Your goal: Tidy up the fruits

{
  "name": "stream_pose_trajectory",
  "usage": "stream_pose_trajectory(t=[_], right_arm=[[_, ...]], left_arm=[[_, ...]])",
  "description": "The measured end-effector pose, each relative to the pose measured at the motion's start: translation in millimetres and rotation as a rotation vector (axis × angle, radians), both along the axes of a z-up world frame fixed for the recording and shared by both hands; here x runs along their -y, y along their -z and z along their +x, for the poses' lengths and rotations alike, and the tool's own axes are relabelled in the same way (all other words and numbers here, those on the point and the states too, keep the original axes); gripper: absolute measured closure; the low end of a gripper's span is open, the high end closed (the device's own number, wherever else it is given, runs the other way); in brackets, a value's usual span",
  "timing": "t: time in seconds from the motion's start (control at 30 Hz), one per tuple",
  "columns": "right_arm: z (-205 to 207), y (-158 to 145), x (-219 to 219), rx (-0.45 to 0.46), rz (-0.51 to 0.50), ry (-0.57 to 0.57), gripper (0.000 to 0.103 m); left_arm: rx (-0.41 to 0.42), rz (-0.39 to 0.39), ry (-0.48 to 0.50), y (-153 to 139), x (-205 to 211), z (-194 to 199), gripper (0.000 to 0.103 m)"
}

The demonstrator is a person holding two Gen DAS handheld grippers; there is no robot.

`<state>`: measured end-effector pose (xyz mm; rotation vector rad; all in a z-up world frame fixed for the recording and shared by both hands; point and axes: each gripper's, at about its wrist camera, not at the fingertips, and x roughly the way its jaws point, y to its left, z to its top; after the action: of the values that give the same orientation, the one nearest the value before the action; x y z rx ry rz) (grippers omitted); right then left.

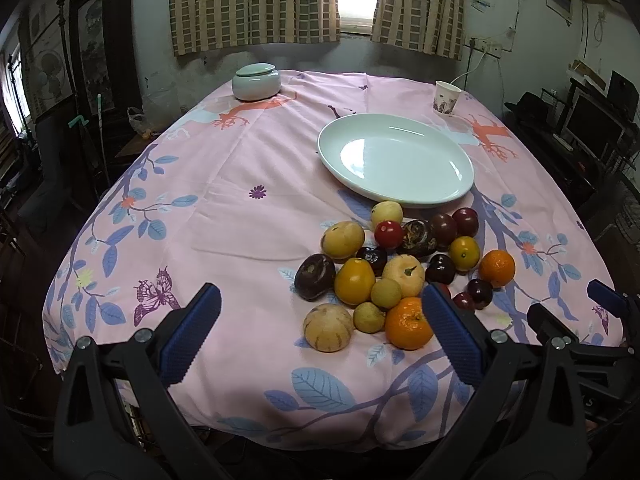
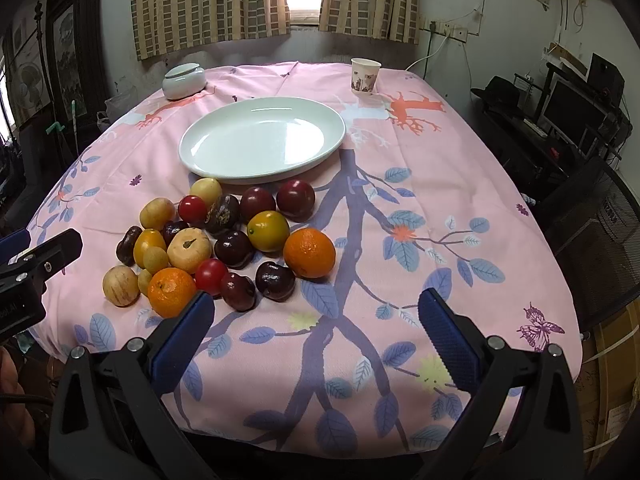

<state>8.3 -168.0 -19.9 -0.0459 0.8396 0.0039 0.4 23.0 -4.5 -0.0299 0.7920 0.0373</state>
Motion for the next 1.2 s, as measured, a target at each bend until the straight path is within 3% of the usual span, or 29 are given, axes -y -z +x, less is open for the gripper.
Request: stream_pose_trajectory(t=[0.33,0.6,0.87,0.93,0.97,1.03,1.13,1.2], right_arm=[[-1,1,0,0.004,-0.016,0.003,0.001],[-6,15,21,0.011,-0.036,-0.020,0.001],[51,29,18,-0.020,0.022,-0.097,0.001],[65,39,18,-0.047,0.041,-0.101,0.010],[71,44,19,-0.068,0.056,-0.100,0.024],[78,55,22,-0.119,0.097,-0.102,0.034],[81,58,26,-0.121,0.148,-0.113,0.034],[83,59,28,-0.125,0.195,-0.133,0.056]], left_arm=[[-0.013,-0.003,-0.011,3,-2,2,0.002],[-0.049,-0.023,-0.056,15,-29,6,0.002],[-0.097,0.010,0.003,30,-15,7,0.002],[-0.105,0.006,0.006,33,-17,8,0.002],[-0.103,0.003,0.003,34,-19,8,0.002],[-0.093,0.003,-0.019,34,-25,9,0.002],[-0.093,-0.017,-0.042,36,-35,15,0.002],[-0.099,-0.024,-0.051,39,-39,21,0.002]])
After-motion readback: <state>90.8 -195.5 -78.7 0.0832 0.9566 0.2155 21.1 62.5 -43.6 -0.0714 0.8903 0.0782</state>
